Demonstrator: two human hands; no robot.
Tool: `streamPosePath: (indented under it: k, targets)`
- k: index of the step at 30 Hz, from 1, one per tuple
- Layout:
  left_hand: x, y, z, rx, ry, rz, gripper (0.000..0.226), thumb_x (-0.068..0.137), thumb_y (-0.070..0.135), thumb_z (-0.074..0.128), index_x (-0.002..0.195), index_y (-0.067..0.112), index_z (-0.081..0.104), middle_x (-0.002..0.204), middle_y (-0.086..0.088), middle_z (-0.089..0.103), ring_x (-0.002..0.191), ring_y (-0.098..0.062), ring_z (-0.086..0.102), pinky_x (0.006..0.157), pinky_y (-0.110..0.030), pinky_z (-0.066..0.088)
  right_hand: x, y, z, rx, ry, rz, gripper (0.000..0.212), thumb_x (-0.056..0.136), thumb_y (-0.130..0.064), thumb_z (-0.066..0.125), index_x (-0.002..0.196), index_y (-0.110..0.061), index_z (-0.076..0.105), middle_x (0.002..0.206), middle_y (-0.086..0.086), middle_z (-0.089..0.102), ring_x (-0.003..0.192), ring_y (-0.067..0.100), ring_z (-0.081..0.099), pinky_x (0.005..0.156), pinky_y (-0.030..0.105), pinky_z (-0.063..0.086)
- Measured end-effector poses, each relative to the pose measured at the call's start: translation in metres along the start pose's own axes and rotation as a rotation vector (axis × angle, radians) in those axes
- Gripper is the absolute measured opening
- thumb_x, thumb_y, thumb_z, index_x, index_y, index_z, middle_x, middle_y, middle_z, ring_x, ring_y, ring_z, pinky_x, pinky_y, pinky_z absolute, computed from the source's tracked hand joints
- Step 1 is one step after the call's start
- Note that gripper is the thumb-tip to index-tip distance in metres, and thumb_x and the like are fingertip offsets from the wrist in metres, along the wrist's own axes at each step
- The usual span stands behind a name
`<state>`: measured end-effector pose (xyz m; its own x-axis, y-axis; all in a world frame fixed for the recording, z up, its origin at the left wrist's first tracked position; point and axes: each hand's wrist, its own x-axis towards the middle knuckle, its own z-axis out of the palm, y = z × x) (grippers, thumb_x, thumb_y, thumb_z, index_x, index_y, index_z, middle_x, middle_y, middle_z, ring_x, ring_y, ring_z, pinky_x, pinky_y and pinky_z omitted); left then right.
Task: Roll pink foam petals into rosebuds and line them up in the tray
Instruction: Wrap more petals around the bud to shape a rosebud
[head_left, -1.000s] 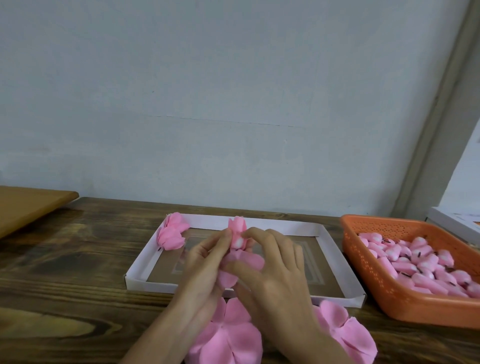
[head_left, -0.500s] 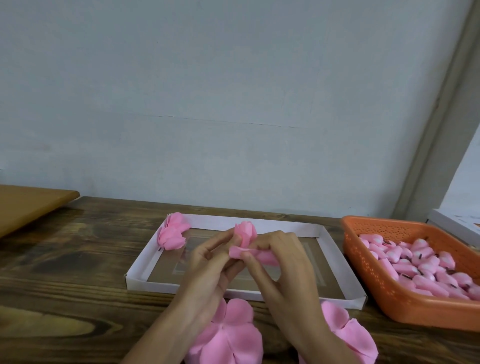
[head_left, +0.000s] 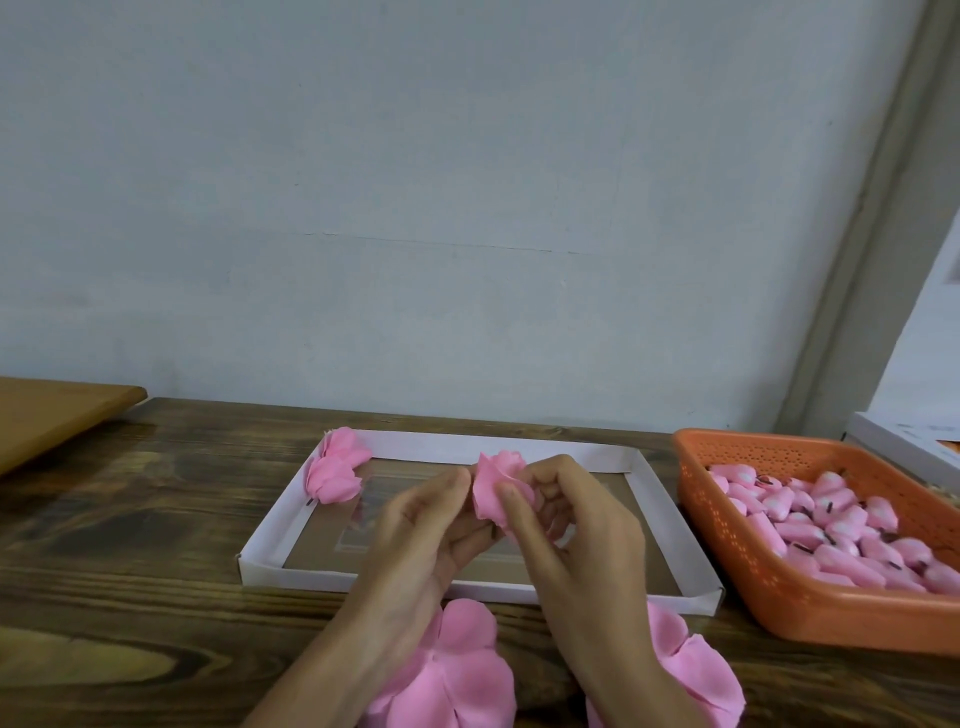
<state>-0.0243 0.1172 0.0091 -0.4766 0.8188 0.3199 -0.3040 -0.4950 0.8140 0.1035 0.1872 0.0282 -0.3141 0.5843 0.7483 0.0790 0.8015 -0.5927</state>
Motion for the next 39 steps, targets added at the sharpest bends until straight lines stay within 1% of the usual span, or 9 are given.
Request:
streamPosePath:
  k: [5, 10, 15, 19, 24, 28, 31, 34, 39]
  targets:
    - [0.001, -0.003, 0.0, 0.126, 0.007, 0.021, 0.046, 0.084, 0.044, 0.084, 0.109, 0.007, 0.077, 0.11, -0.017, 0.076, 0.109, -0.03, 0.072, 0.094, -0.037, 0.058, 0.0, -0.002, -0.002, 0.063, 0.004, 0.056, 0.018, 0.088, -0.036, 0.078, 0.079, -0.027, 0.064, 0.067, -0.011, 0.066, 0.064, 0.016, 0.063, 0.058, 0.04, 0.053]
    - [0.003, -0.004, -0.003, 0.113, -0.005, 0.007, 0.047, 0.079, 0.043, 0.088, 0.109, 0.008, 0.078, 0.104, -0.014, 0.077, 0.106, -0.028, 0.073, 0.089, -0.031, 0.058, 0.004, -0.004, -0.006, 0.146, -0.036, 0.091, 0.021, 0.085, -0.035, 0.081, 0.076, -0.023, 0.066, 0.065, -0.008, 0.069, 0.06, 0.019, 0.065, 0.059, 0.046, 0.055]
    - [0.005, 0.0, -0.002, -0.017, 0.009, -0.042, 0.052, 0.08, 0.036, 0.088, 0.119, 0.004, 0.074, 0.127, -0.024, 0.069, 0.12, -0.036, 0.068, 0.093, -0.035, 0.058, 0.007, -0.006, -0.011, 0.3, -0.078, 0.092, 0.03, 0.097, -0.05, 0.064, 0.083, -0.024, 0.063, 0.074, -0.006, 0.071, 0.065, 0.016, 0.067, 0.055, 0.026, 0.05]
    - [0.006, 0.006, -0.002, -0.087, 0.058, -0.05, 0.031, 0.091, 0.029, 0.073, 0.109, 0.004, 0.078, 0.129, -0.019, 0.07, 0.123, -0.03, 0.067, 0.093, -0.034, 0.058, 0.015, 0.004, -0.025, 0.081, -0.29, -0.201, 0.02, 0.095, -0.049, 0.065, 0.099, -0.031, 0.058, 0.091, -0.017, 0.059, 0.082, 0.012, 0.06, 0.067, 0.018, 0.043]
    - [0.009, 0.011, -0.002, -0.163, 0.126, -0.054, 0.03, 0.092, 0.026, 0.063, 0.109, 0.007, 0.079, 0.125, -0.016, 0.072, 0.117, -0.025, 0.07, 0.086, -0.028, 0.06, 0.016, 0.015, -0.022, -0.167, -0.531, -0.355, 0.068, 0.073, -0.053, 0.086, 0.13, -0.039, 0.053, 0.121, -0.011, 0.041, 0.108, 0.004, 0.05, 0.077, 0.017, 0.046]
    - [0.008, 0.005, -0.004, -0.184, 0.097, -0.079, 0.028, 0.095, 0.02, 0.065, 0.113, 0.001, 0.076, 0.127, -0.024, 0.069, 0.121, -0.035, 0.067, 0.088, -0.034, 0.06, 0.008, 0.014, -0.004, -0.257, -0.286, -0.485, 0.027, 0.082, -0.026, 0.081, 0.107, -0.026, 0.072, 0.111, -0.002, 0.054, 0.09, 0.019, 0.052, 0.066, 0.03, 0.046]
    - [0.008, 0.003, -0.004, -0.174, 0.082, -0.071, 0.024, 0.093, 0.019, 0.071, 0.107, 0.001, 0.077, 0.123, -0.025, 0.071, 0.119, -0.035, 0.068, 0.082, -0.03, 0.06, 0.005, 0.014, -0.001, -0.149, -0.173, -0.453, 0.005, 0.091, -0.026, 0.077, 0.096, -0.028, 0.076, 0.106, -0.005, 0.059, 0.092, 0.016, 0.055, 0.071, 0.028, 0.046]
    - [0.007, 0.002, -0.004, -0.192, 0.072, -0.043, 0.027, 0.094, 0.018, 0.069, 0.113, 0.001, 0.076, 0.126, -0.025, 0.07, 0.12, -0.031, 0.068, 0.084, -0.028, 0.06, 0.006, 0.012, -0.003, 0.054, -0.187, -0.333, 0.006, 0.093, -0.029, 0.076, 0.099, -0.027, 0.078, 0.104, -0.013, 0.063, 0.1, 0.012, 0.061, 0.081, 0.022, 0.047]
    - [0.004, 0.002, 0.001, -0.102, 0.039, 0.01, 0.032, 0.094, 0.024, 0.075, 0.119, 0.004, 0.073, 0.125, -0.025, 0.07, 0.116, -0.038, 0.069, 0.09, -0.033, 0.059, 0.011, 0.01, -0.005, 0.149, -0.184, -0.197, 0.004, 0.092, -0.029, 0.077, 0.095, -0.027, 0.078, 0.089, -0.013, 0.071, 0.084, 0.017, 0.061, 0.069, 0.022, 0.045]
